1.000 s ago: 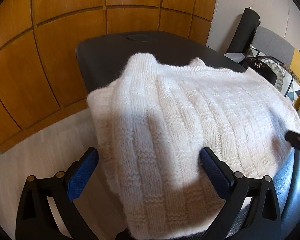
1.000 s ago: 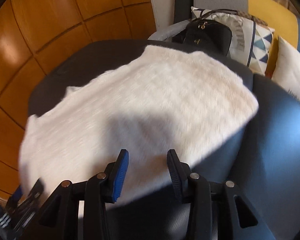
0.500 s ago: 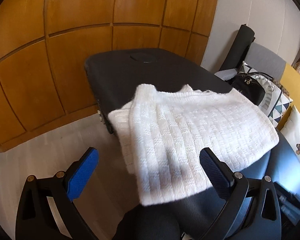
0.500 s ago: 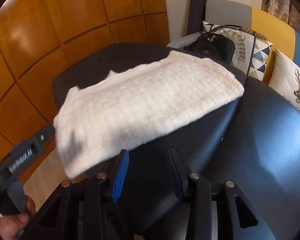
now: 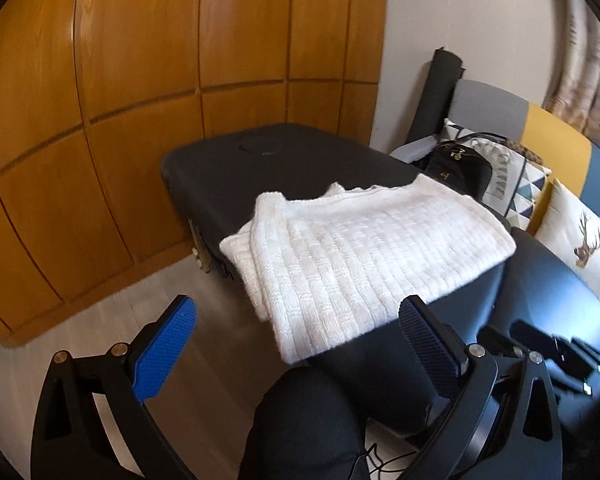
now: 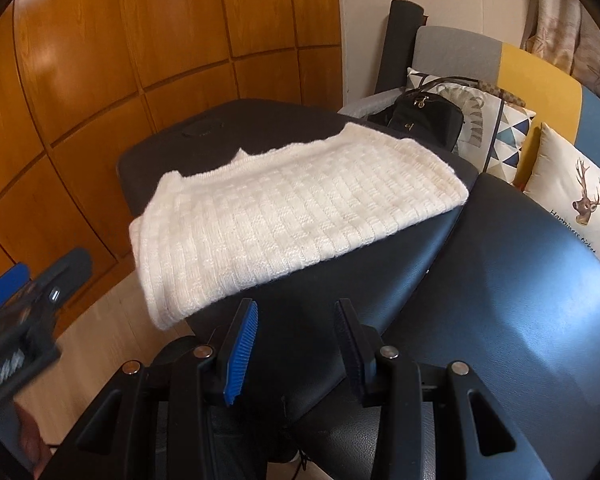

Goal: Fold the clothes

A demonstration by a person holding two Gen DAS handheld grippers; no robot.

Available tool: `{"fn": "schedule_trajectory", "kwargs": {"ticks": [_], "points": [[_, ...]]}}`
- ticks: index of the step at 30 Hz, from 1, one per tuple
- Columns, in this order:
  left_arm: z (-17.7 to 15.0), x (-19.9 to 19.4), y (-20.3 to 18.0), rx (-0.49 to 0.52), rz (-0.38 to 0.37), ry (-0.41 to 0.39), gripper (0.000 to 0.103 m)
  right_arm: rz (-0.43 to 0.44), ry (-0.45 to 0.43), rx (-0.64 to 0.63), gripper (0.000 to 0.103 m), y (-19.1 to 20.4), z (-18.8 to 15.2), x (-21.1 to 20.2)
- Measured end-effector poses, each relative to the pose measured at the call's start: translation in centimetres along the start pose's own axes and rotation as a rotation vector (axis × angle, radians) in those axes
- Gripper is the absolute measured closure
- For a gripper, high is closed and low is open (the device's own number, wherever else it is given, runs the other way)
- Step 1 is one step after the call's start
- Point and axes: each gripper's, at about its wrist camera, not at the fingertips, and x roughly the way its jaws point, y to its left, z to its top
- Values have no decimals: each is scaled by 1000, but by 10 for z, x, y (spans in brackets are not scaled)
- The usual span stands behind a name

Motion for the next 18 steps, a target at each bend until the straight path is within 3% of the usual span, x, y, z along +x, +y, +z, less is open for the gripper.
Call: {"fn": "schedule_trajectory", "kwargs": {"ticks": [8,18], "points": [[-5,-2,-1,-52,-112,71,0,17,-25,5,62,-3,0,-9],[-9,-4,-16,54,29,55,0,-11,-23,-20,62,-3,-4,-11]]}}
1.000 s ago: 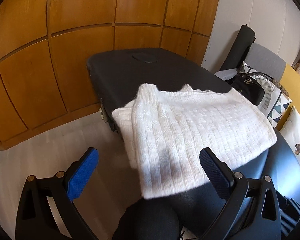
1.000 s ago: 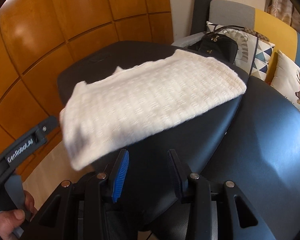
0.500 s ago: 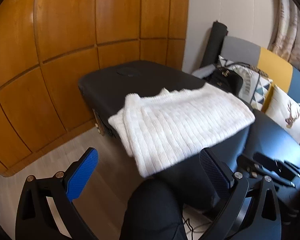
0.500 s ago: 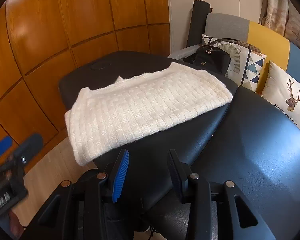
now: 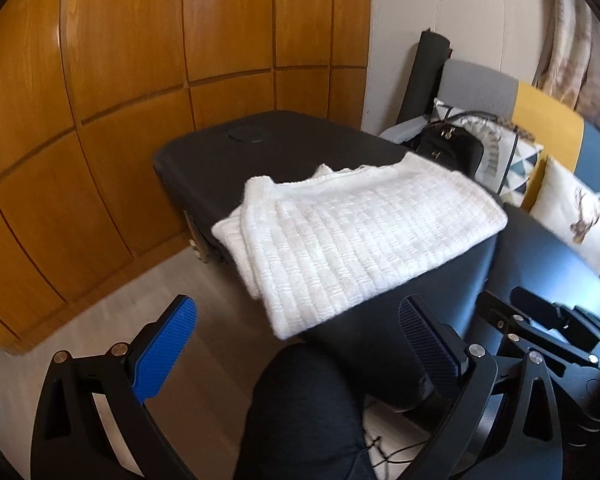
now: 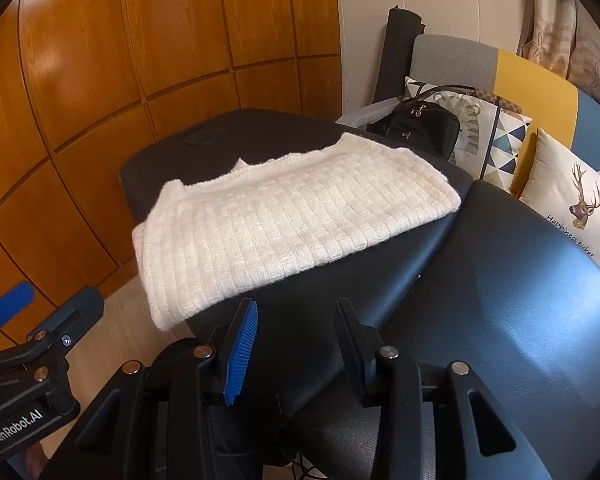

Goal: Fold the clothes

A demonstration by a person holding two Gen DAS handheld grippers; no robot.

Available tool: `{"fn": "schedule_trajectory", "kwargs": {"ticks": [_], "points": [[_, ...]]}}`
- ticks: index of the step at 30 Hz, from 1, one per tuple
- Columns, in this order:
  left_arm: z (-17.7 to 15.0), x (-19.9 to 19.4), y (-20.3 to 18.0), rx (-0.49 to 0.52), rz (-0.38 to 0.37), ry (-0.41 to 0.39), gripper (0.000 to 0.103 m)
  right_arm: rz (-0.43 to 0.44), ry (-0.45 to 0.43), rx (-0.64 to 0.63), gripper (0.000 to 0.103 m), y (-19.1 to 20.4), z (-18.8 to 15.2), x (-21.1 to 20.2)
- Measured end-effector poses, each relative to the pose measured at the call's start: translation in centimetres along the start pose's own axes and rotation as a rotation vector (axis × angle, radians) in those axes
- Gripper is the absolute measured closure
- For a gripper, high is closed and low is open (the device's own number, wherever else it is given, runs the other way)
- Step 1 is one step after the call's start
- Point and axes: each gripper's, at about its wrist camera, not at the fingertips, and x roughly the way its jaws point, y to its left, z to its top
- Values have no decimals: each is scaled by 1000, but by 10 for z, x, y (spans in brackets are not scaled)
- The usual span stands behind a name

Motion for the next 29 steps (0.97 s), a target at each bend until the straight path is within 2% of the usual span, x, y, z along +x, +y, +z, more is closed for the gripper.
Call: {"fn": "schedule_trajectory", "kwargs": {"ticks": [6,12,18,24,29], "points": [[-2,12,-1,13,4,68,0,-7,17,-19,62,3,-3,4],[-4,13,-6,23,17,72,0,-16,11,-28,62,4,-4,3],[-12,21,1,-46,-106,118,0,-23,21,-9,62,-2,-5,6],[-12,15,-3,-17,-67,64,0,-24,24,-16,62,-1,-6,7],[-12,23,-3,-19,-40,111,0,-21,31,-19,62,0,-7,9]]}}
